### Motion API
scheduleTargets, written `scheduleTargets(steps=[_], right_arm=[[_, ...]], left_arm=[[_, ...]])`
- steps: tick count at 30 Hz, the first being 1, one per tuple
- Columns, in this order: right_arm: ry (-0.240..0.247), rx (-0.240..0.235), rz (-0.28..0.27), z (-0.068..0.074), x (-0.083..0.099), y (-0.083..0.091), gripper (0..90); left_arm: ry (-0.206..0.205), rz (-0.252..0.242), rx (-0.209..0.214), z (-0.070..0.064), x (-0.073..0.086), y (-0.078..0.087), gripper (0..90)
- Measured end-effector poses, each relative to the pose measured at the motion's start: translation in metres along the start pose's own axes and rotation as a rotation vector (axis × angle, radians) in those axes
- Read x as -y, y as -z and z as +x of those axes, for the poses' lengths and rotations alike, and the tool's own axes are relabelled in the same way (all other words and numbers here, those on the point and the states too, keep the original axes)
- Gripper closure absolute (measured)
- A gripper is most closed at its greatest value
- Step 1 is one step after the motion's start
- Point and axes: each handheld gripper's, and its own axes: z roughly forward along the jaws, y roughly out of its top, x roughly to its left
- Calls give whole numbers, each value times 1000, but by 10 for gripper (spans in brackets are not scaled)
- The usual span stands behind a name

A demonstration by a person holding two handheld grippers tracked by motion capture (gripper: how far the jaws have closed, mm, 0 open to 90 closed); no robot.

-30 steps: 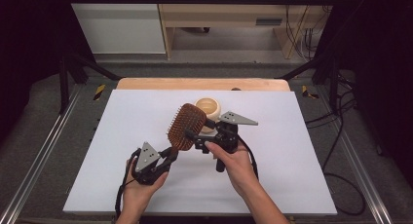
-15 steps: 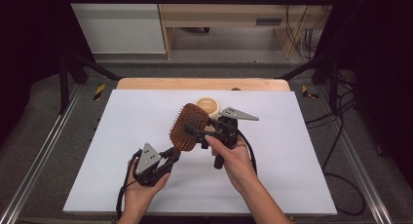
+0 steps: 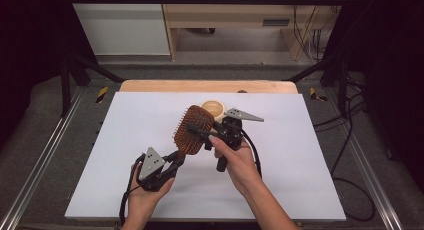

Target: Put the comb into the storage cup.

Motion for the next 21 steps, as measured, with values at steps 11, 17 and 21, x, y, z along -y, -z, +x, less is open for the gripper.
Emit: scheduleTargets(steps=[11, 17, 21], right_arm=[[-35, -22, -15, -3, -1, -1, 422], [-46, -33, -22, 1, -1, -1, 474], [-50, -35, -23, 4, 0, -3, 504]], left_arm=[[5, -9, 2, 2, 1, 0, 726], [13, -13, -1, 4, 3, 0, 727], [18, -7, 1, 6, 5, -2, 728]])
